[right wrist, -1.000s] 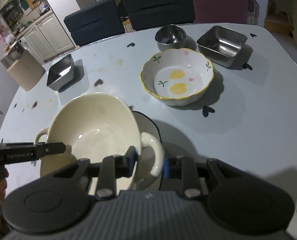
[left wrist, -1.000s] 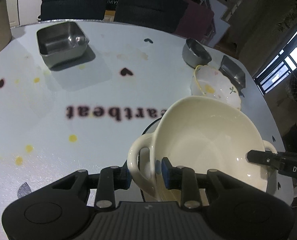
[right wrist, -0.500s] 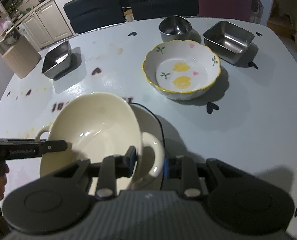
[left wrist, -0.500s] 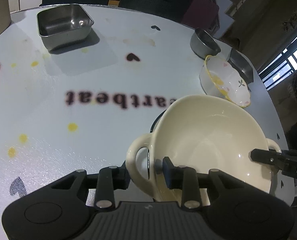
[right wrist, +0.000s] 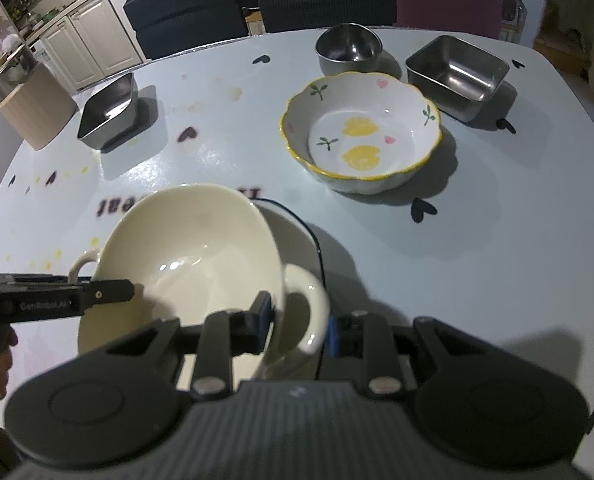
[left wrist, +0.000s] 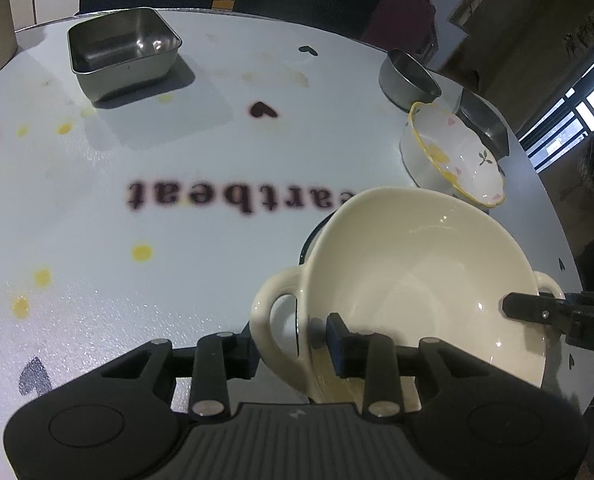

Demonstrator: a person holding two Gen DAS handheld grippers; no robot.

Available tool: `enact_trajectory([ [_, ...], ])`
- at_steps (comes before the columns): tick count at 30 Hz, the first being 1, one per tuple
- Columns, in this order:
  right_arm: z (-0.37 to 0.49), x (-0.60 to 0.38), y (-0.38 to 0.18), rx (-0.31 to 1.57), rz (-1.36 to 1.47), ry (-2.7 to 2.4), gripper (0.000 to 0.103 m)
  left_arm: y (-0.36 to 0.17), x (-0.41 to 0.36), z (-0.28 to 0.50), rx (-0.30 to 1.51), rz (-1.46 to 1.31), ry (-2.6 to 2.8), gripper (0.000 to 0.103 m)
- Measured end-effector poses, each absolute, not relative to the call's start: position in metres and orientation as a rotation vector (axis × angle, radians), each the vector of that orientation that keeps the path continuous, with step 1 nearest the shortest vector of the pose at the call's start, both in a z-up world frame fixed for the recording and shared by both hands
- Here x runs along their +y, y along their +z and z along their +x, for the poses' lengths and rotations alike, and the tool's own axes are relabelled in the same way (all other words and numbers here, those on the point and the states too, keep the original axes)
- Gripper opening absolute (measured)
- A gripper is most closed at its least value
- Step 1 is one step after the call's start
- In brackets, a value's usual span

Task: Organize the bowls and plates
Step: 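Carry the cream bowl with both tools toward the yellow-rimmed lemon bowl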

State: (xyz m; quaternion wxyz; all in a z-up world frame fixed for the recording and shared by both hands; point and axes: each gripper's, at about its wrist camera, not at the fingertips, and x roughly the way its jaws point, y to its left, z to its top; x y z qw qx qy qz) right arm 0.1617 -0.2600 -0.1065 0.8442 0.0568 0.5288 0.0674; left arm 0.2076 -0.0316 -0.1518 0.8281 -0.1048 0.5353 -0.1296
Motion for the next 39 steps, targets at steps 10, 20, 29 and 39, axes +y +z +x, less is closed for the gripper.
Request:
enact_trajectory([
  [10, 0.168, -0.265, -0.114, 1.145, 0.118, 0.174, 0.034, -0.149, -0.037, 0.206, 1.131, -0.172, -0.291, 0.035],
  [20, 0.168, -0.265, -0.116, 1.157, 0.123, 0.166, 0.034, -0.149, -0.040, 0.205, 1.122, -0.138, -0.305, 0.036],
  [29, 0.170, -0.266, -0.119, 1.169, 0.135, 0.158, 0.036, -0.148, -0.043, 0.205, 1.118, -0.114, -0.318, 0.036],
  [39, 0.171, -0.267, -0.130, 1.198, 0.095, 0.139, 0.040, -0.148, -0.045, 0.205, 1.116, -0.101, -0.334, 0.036],
])
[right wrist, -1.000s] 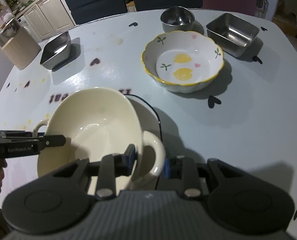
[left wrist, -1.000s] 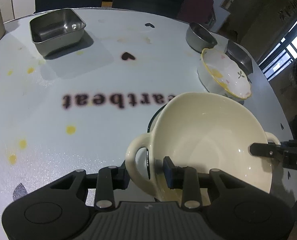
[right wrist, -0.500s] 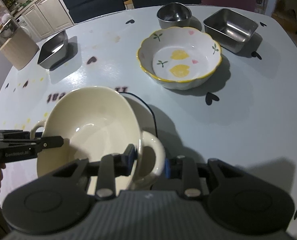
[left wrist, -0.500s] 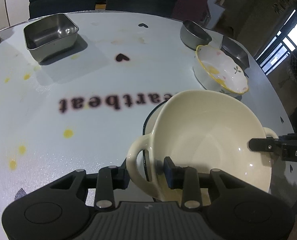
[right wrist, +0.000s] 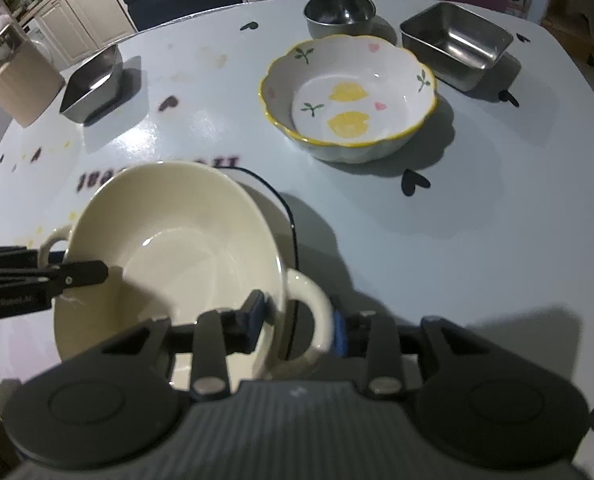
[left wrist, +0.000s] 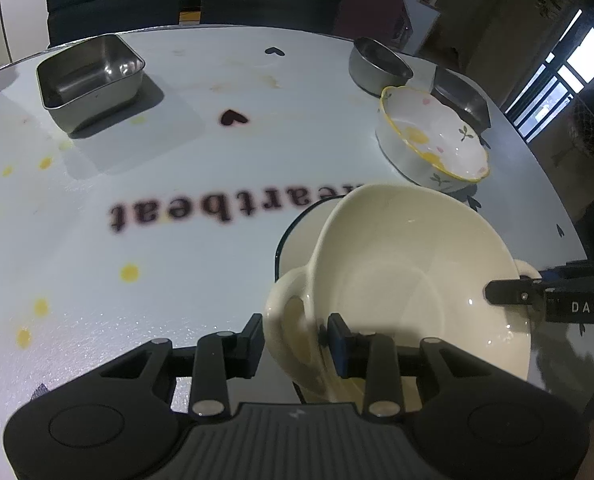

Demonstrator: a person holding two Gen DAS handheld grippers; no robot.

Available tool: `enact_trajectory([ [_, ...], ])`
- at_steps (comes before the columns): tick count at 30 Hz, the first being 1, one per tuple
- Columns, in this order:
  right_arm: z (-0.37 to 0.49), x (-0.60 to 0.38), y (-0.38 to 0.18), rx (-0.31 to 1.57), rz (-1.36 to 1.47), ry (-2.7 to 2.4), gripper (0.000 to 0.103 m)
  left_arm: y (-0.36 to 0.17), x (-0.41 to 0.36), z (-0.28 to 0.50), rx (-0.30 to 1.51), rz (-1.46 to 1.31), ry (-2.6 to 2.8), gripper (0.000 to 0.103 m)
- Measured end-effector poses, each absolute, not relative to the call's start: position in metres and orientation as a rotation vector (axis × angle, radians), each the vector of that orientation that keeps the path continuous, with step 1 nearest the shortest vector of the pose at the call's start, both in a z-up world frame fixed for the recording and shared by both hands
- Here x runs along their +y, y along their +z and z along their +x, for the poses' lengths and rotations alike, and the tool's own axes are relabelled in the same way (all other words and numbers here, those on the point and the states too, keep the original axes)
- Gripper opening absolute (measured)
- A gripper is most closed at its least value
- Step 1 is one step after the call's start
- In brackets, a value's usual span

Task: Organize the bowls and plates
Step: 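Carry the cream bowl with both tools toward the yellow-rimmed lemon bowl, then lower the cream bowl onto the table and open both tools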

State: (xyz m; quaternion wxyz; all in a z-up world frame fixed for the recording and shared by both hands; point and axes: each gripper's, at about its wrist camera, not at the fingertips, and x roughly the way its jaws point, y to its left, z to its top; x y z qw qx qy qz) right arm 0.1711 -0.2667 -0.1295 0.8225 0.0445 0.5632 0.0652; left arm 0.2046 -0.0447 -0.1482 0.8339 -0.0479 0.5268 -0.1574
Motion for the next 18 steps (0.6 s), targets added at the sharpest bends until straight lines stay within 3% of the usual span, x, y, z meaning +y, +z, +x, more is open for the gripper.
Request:
enact_trajectory([
  [13, 0.1719, -0.2655, -0.1301, 1.195, 0.089, 0.142, 0.040, -0.1479, -0.0449, 0.2038, 1.118, -0.084, -0.331, 0.037],
  [18, 0.1724, -0.2647, -0.1301, 1.195, 0.085, 0.146, 0.040, -0.1479, -0.0427, 0.2035, 1.118, -0.079, -0.320, 0.045],
])
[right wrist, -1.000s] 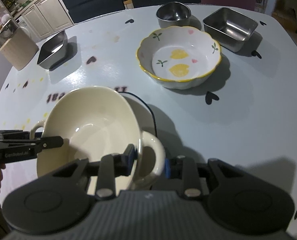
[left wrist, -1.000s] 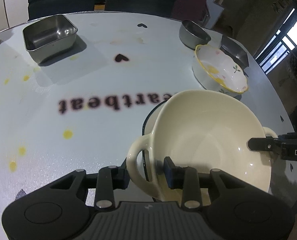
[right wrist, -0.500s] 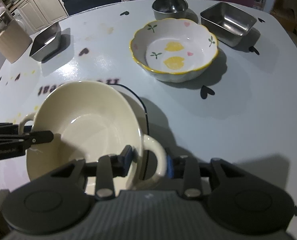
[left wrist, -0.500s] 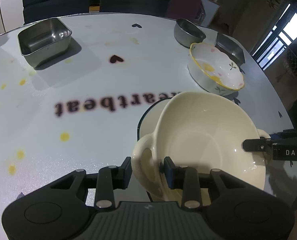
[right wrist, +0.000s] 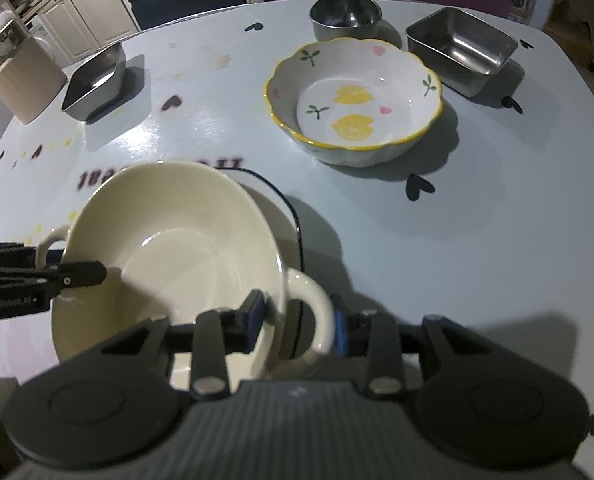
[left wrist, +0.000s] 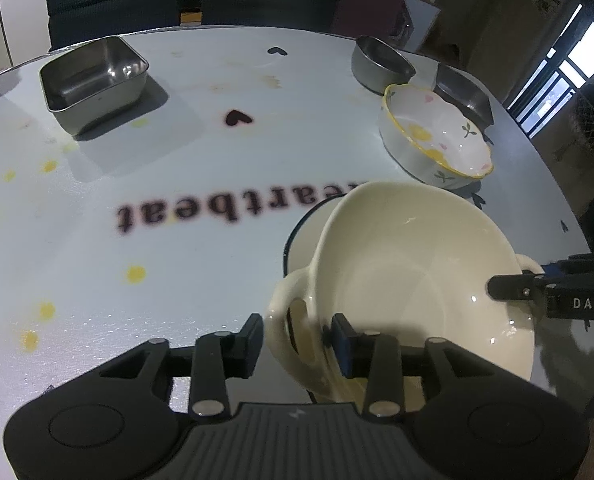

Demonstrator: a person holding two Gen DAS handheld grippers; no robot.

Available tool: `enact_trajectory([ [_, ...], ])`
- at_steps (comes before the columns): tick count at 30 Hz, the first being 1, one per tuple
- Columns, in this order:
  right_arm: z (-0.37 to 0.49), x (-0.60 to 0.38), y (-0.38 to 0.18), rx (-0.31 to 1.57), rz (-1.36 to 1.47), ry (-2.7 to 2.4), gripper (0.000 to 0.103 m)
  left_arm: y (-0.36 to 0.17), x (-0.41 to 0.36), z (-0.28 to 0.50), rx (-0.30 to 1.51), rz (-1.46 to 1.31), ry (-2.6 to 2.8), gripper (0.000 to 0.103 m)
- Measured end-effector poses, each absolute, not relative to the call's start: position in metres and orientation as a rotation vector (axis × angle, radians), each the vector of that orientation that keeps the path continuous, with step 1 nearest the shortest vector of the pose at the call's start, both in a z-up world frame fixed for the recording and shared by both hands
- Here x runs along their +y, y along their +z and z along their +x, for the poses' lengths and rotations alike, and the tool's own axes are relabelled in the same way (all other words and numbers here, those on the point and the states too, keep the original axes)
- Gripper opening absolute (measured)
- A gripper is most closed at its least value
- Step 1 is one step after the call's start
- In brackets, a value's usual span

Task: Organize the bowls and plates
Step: 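Lower the cream bowl onto the table and open both tools, then move both tools to the yellow-rimmed lemon bowl rim and close them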

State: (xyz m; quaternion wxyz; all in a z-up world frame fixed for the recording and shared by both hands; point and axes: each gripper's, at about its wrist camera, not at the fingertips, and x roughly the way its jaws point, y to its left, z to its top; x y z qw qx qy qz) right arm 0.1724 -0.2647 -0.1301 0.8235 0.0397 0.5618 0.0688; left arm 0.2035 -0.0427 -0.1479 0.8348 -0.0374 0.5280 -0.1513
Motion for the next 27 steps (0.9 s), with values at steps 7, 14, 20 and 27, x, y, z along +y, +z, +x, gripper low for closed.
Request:
enact_trajectory([
  [7, 0.172, -0.269, -0.130, 1.194, 0.117, 0.159, 0.049, -0.148, -0.041, 0.203, 1.140, -0.060, -0.306, 0.071],
  [14, 0.165, -0.265, -0.117, 1.153, 0.114, 0.222, 0.082, -0.138, -0.040, 0.198, 1.131, -0.083, -0.319, 0.098],
  [20, 0.157, -0.270, -0.096, 1.057, 0.143, 0.228, 0.103, -0.108, -0.042, 0.196, 1.037, -0.064, -0.321, 0.103],
  [27, 0.156, -0.299, -0.068, 0.868, 0.250, 0.095, 0.103, -0.066, -0.054, 0.208, 0.878, -0.136, -0.336, 0.103],
])
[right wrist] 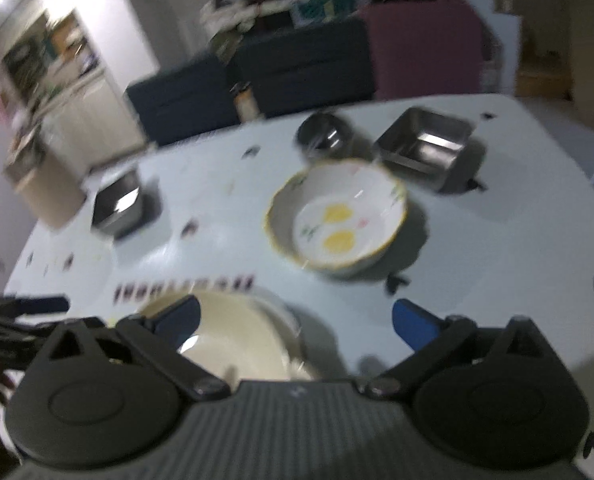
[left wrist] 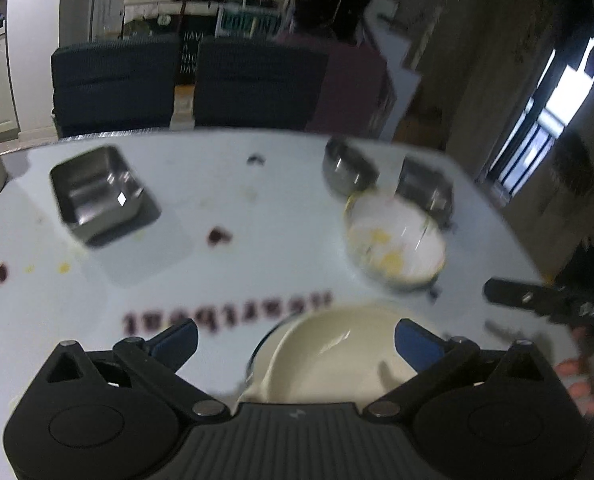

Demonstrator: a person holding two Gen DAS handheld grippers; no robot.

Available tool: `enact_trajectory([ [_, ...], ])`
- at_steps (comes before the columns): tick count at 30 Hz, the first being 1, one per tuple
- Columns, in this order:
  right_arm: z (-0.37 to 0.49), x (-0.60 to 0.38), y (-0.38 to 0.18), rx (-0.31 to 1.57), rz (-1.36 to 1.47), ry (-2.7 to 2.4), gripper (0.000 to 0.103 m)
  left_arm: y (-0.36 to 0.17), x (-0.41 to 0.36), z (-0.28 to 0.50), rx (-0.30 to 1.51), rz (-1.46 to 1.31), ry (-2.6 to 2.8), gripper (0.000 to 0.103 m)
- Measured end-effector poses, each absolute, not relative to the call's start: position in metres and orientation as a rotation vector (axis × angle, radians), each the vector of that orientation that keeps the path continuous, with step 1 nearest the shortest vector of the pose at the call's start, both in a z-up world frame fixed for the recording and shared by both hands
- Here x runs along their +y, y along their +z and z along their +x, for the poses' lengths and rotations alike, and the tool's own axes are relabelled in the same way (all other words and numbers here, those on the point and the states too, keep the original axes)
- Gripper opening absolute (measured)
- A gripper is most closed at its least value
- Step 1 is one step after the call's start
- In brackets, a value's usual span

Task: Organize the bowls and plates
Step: 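Move both tools to the yellow-rimmed lemon bowl rim and close them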

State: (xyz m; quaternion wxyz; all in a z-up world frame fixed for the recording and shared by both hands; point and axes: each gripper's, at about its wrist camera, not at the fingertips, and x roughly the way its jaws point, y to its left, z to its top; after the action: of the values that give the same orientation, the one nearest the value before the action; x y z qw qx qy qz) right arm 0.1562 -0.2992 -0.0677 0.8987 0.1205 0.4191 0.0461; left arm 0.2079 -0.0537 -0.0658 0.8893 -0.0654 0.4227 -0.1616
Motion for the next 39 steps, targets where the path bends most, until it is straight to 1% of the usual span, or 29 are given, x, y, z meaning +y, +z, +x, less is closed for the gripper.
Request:
enact_trajectory([
  [6, 0.179, -0.332, -0.075, 0.821, 0.325, -0.054, 0.103, -0.057, -0.089, 0.241, 0.832, -0.130, -0.330, 0.103],
  [10, 0.196, -0.351, -0.080, 0.779, 0.336, -0.145, 0.102, -0.065, -0.108, 0.269, 0.848, -0.135, -0.362, 0.101],
  [11, 0.201, -0.357, -0.081, 0.771, 0.346, -0.169, 0.098, -0.067, -0.111, 0.278, 0.857, -0.135, -0.369, 0.097],
  [12, 0.206, -0.361, -0.083, 0.769, 0.365, -0.176, 0.094, -0.070, -0.115, 0.285, 0.866, -0.134, -0.373, 0.090],
  [13, 0.211, -0.367, -0.087, 0.770, 0.395, -0.174, 0.087, -0.073, -0.120, 0.295, 0.875, -0.132, -0.378, 0.086],
  [14, 0.216, -0.371, -0.091, 0.776, 0.418, -0.172, 0.081, -0.077, -0.124, 0.301, 0.883, -0.134, -0.381, 0.080],
  [15, 0.221, -0.374, -0.095, 0.784, 0.429, -0.175, 0.079, -0.081, -0.128, 0.308, 0.893, -0.137, -0.386, 0.076],
  [16, 0.227, -0.376, -0.099, 0.793, 0.425, -0.179, 0.077, -0.085, -0.132, 0.315, 0.905, -0.139, -0.393, 0.074],
  [18, 0.236, -0.376, -0.106, 0.807, 0.407, -0.161, 0.072, -0.094, -0.140, 0.329, 0.922, -0.134, -0.407, 0.067],
  [20, 0.246, -0.375, -0.116, 0.823, 0.399, -0.141, 0.056, -0.101, -0.146, 0.339, 0.938, -0.128, -0.416, 0.061],
  [22, 0.256, -0.374, -0.123, 0.842, 0.391, -0.140, 0.049, -0.110, -0.151, 0.350, 0.953, -0.135, -0.423, 0.057],
  [24, 0.264, -0.373, -0.130, 0.856, 0.383, -0.139, 0.046, -0.118, -0.154, 0.359, 0.972, -0.152, -0.434, 0.049],
  [25, 0.265, -0.372, -0.132, 0.859, 0.385, -0.132, 0.042, -0.123, -0.155, 0.363, 0.980, -0.160, -0.439, 0.047],
  [26, 0.265, -0.371, -0.132, 0.865, 0.387, -0.126, 0.035, -0.127, -0.157, 0.367, 0.988, -0.163, -0.442, 0.044],
  [27, 0.268, -0.371, -0.135, 0.873, 0.389, -0.120, 0.032, -0.131, -0.158, 0.369, 0.995, -0.163, -0.442, 0.040],
  [28, 0.272, -0.370, -0.138, 0.884, 0.384, -0.118, 0.025, -0.135, -0.159, 0.372, 1.003, -0.163, -0.438, 0.036],
  [29, 0.274, -0.369, -0.140, 0.892, 0.377, -0.120, 0.022, -0.140, -0.160, 0.375, 1.016, -0.165, -0.435, 0.027],
  [30, 0.275, -0.368, -0.142, 0.896, 0.372, -0.115, 0.021, -0.144, -0.160, 0.376, 1.026, -0.170, -0.433, 0.019],
  [32, 0.280, -0.367, -0.146, 0.906, 0.363, -0.100, 0.016, -0.153, -0.160, 0.380, 1.041, -0.171, -0.425, 0.015],
  [35, 0.286, -0.363, -0.152, 0.922, 0.346, -0.081, 0.009, -0.159, -0.162, 0.381, 1.051, -0.182, -0.435, 0.015],
  [39, 0.290, -0.357, -0.154, 0.929, 0.307, -0.089, 0.009, -0.163, -0.167, 0.380, 1.065, -0.166, -0.446, 0.015],
])
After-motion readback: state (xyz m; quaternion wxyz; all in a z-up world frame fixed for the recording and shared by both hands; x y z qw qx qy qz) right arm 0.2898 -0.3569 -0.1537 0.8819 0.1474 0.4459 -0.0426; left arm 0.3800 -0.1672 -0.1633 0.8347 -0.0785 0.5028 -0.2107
